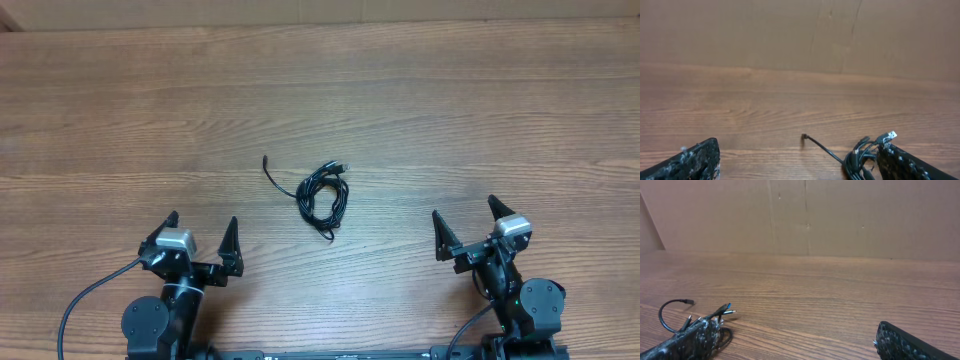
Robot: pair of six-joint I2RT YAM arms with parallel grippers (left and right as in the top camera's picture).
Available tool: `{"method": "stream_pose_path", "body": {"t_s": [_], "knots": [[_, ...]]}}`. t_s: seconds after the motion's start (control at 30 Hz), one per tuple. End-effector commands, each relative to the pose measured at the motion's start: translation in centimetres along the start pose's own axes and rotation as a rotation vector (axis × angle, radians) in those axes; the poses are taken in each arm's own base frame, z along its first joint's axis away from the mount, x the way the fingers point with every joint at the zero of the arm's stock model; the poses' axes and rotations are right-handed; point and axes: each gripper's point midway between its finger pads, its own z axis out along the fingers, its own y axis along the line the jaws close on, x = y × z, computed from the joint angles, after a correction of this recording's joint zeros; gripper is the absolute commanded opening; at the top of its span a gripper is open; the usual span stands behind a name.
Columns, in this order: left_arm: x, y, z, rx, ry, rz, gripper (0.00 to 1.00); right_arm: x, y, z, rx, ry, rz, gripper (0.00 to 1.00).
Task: Untangle cables
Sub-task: 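Move the left gripper forward toward the black cable bundle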
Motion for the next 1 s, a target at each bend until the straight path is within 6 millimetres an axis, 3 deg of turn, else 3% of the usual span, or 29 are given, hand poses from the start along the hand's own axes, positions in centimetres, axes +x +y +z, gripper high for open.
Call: {"method": "stream_pose_path", "body": {"t_s": [0.0,0.7,0.97], "knots": [[-1.4,-0.4,-0.7,0.011,-0.025,-0.006,1.00,0.4,-0.1,0.1,0.005,0.004,0.004,1.00],[-2.3,-0.8,-2.0,0.006,0.014,-0.014,1.00,0.4,-0.1,0.1,0.005,0.004,0.004,1.00],[-2.0,-1.3,-1.6,0.021,0.151,-0.044,1.00,0.4,-0.1,0.1,0.005,0.004,0.004,1.00]]}}
